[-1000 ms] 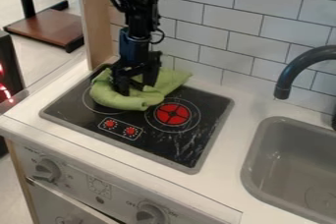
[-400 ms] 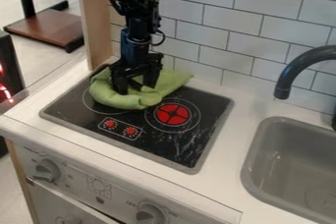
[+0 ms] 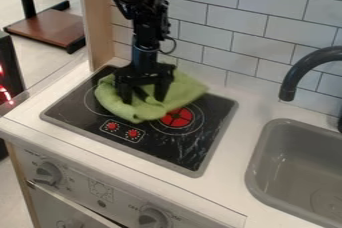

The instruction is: Unfold the cloth from left to right

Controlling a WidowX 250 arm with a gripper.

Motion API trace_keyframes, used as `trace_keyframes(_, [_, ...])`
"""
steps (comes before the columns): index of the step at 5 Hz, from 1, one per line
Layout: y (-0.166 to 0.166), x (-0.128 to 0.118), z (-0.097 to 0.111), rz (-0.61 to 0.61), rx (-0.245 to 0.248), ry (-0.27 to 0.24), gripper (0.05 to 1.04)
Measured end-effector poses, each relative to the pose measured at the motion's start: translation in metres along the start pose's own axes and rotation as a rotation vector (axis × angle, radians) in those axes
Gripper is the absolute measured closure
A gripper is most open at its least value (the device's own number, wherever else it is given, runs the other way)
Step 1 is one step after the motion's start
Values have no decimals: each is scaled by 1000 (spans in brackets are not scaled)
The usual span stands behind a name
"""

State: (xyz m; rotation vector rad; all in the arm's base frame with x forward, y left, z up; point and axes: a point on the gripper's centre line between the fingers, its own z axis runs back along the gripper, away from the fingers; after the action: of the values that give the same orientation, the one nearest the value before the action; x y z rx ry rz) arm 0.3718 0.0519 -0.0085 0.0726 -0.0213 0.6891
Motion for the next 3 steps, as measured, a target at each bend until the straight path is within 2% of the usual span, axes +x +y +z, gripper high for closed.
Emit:
trace_keyframes(1, [0,-22,2,-142,-12,18,83])
trace_keyframes(2, [1,-45,2,-365,4,45,83])
trace_keyframes(3, [6,-57,2,-517,6,26,83])
